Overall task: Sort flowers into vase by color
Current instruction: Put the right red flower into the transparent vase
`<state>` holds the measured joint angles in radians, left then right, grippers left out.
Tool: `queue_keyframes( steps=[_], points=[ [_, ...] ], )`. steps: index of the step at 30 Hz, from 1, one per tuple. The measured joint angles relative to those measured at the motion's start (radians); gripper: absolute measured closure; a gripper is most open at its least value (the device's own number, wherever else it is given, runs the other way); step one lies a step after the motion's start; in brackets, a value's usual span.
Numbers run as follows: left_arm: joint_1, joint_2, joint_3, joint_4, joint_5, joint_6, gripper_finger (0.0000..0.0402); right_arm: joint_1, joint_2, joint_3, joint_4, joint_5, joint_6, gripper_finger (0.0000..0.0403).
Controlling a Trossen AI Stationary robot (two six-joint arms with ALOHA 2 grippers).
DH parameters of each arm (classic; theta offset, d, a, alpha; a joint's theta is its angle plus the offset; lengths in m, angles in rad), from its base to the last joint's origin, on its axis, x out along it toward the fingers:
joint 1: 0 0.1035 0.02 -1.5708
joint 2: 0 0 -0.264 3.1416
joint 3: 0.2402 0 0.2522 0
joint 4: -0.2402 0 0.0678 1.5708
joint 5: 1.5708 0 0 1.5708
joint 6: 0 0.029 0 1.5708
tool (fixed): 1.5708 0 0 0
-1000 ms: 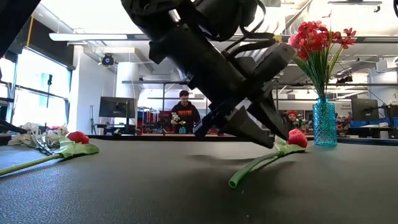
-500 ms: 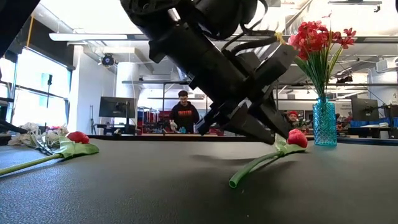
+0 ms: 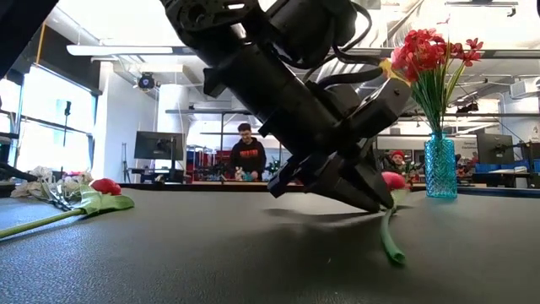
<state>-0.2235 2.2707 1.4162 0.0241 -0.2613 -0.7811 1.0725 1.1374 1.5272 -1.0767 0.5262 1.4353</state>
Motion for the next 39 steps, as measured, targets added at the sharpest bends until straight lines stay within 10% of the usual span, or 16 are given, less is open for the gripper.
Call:
queue_keyframes(
  steps=[7, 18, 31, 39],
  points=[
    [0.001, 0.001, -0.002, -0.033, 0.001, 0.058, 0.0396, 0.000, 0.000, 0.000, 0.000, 0.000, -0.001, 0.0194],
    [0.012, -0.064, -0.013, -0.023, 0.030, -0.002, 0.0395, 0.000, 0.000, 0.000, -0.003, 0.001, -0.003, 0.0194],
    [-0.024, 0.008, -0.008, 0.165, -0.040, 0.055, 0.0244, 0.000, -0.006, 0.000, -0.004, -0.007, -0.003, 0.0194],
    [-0.057, 0.058, 0.001, 0.109, -0.104, 0.189, 0.0245, -0.014, -0.012, 0.000, 0.001, -0.010, 0.004, 0.0194]
  ],
)
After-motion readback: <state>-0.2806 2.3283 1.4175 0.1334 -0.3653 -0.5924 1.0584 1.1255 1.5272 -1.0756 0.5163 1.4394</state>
